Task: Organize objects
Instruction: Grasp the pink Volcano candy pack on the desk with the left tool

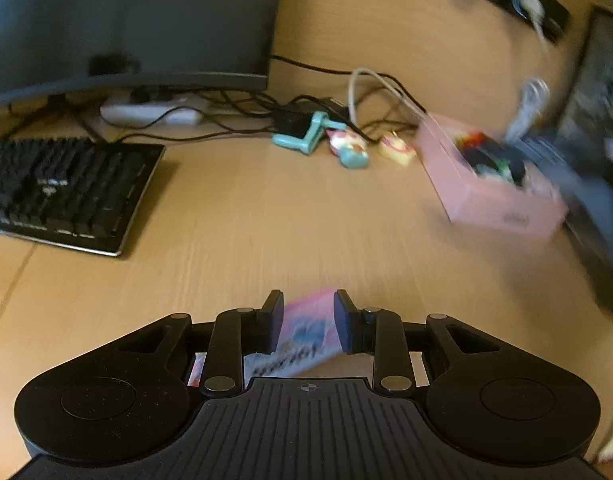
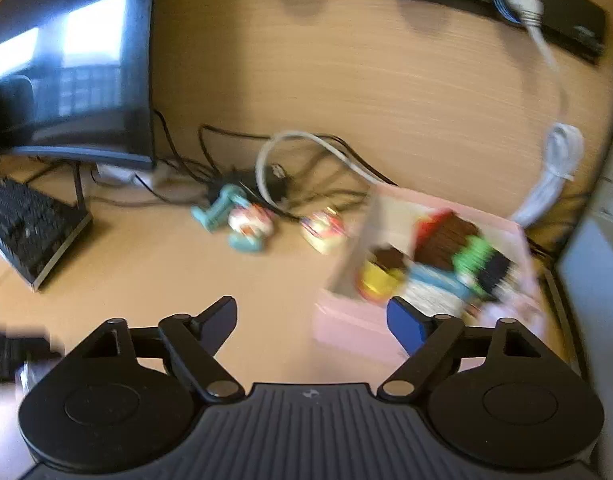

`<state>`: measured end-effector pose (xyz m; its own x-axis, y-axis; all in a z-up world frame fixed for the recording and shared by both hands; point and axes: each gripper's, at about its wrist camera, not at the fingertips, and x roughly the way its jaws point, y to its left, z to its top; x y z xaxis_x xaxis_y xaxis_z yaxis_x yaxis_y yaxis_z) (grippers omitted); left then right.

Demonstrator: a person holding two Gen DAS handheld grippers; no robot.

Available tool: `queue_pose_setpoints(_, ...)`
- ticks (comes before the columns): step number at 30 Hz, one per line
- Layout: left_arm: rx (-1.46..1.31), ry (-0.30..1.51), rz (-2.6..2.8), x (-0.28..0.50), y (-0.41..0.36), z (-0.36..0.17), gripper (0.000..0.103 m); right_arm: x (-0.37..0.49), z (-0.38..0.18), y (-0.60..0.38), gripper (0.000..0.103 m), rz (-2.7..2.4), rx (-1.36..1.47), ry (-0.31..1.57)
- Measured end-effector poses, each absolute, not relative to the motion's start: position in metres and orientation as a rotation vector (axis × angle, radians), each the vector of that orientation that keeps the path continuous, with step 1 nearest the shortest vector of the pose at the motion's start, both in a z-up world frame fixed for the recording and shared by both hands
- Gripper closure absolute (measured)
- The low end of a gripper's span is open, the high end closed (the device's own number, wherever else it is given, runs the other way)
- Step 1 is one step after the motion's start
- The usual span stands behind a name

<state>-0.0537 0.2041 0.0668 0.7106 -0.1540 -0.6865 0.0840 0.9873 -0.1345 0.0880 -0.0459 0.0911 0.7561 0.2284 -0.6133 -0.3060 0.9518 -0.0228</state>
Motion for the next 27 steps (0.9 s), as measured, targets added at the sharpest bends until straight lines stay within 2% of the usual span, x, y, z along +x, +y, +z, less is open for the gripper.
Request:
queue_pose_setpoints(3,-0.119,0.795,-0.128,-0.071,0.224,0.067,0.073,0.123,0.081,-0.013,0.006,0.300,-0.091,0.636)
queue_pose_setpoints(8,-0.154,0.839,-0.070,-0.096,0.261,0.066,0.073,0.196,0.048,0.047,0.006,0.229,0.037,0.681)
queue_pose_setpoints(12,-0.129,0.819,-0.093,-0.111,0.282,0.070,0.073,0.242,0.020,0.085,0.007,0.086,0.025,0.702)
queue_pose_setpoints(13,-0.110,0.811,-0.109,-0.114,0.285,0.071,0.073,0.250,0.015,0.089,0.010,0.054,0.020,0.717)
queue_pose_setpoints(14,-0.087,0.807,-0.129,-0.116,0.286,0.071,0.073,0.257,0.009,0.091,0.021,0.041,0.020,0.740)
queue_pose_setpoints(15,-0.051,0.806,-0.159,-0.117,0.286,0.071,0.073,0.260,0.005,0.091,0.024,0.036,0.019,0.760)
queue_pose_setpoints(16,-0.014,0.807,-0.186,-0.118,0.285,0.069,0.073,0.259,0.002,0.089,0.036,0.033,0.022,0.774)
queue_pose_setpoints(17,0.032,0.808,-0.211,-0.116,0.282,0.067,0.073,0.256,0.002,0.086,0.043,0.041,0.025,0.778)
queue_pose_setpoints(21,0.256,0.795,-0.309,-0.106,0.263,0.059,0.072,0.213,0.003,0.066,0.046,0.107,-0.007,0.796)
queue_pose_setpoints(27,0.427,0.752,-0.431,-0.084,0.242,0.055,0.072,0.112,0.007,0.017,0.045,0.229,-0.073,0.843)
